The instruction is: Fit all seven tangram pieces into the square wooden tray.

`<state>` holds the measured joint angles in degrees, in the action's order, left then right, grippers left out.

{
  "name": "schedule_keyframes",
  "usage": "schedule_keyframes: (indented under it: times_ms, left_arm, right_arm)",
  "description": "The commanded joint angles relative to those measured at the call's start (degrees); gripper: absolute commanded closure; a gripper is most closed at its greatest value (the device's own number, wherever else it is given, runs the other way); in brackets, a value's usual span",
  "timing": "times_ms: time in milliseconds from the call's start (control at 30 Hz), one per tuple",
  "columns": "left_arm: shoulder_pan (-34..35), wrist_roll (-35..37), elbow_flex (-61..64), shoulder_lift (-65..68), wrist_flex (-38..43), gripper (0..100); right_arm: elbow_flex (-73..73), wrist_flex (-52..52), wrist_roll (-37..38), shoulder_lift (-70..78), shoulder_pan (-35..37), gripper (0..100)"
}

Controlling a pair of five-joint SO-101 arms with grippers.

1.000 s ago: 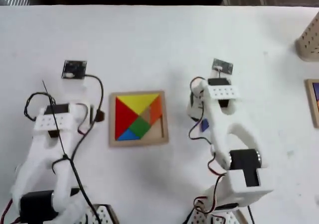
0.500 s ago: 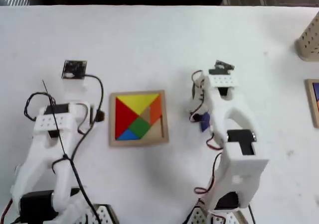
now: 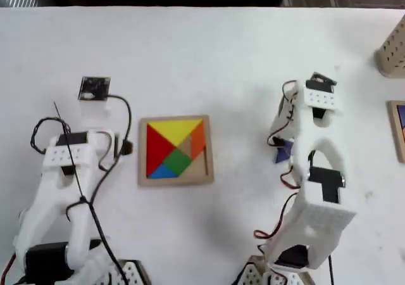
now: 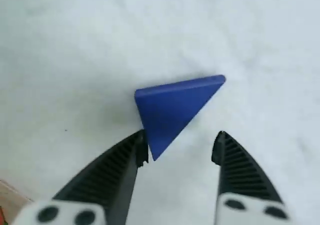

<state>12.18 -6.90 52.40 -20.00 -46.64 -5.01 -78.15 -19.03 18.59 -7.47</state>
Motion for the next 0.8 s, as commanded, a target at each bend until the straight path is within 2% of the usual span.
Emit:
schedule_keyframes:
  times_ms: [0,367,633,700,767]
  left_arm:
    - [-1.01,-0.70,-0.26,-1.63,1.23,73]
    - [-1.01,-0.70,-0.26,-1.63,1.23,73]
    - [-1.01,-3.08,0.35,-1.71,1.23,73]
    - [-1.01,-2.99,0.35,-1.71,1.23,73]
    - [-1.01,-3.08,0.35,-1.71,1.23,73]
  right_arm:
    - [-1.05,2.77,0.26,-3.03,-0.22,78.6]
    - [-7.21,17.19,0.62,-1.36,-1.36,78.4]
    - [-3.25,15.43,2.81,2.07,-1.89,78.8]
    - [-2.73,15.16,6.95,2.59,-1.45,82.4]
    - [-2.46,15.34,10.37,2.68,-0.40,90.9]
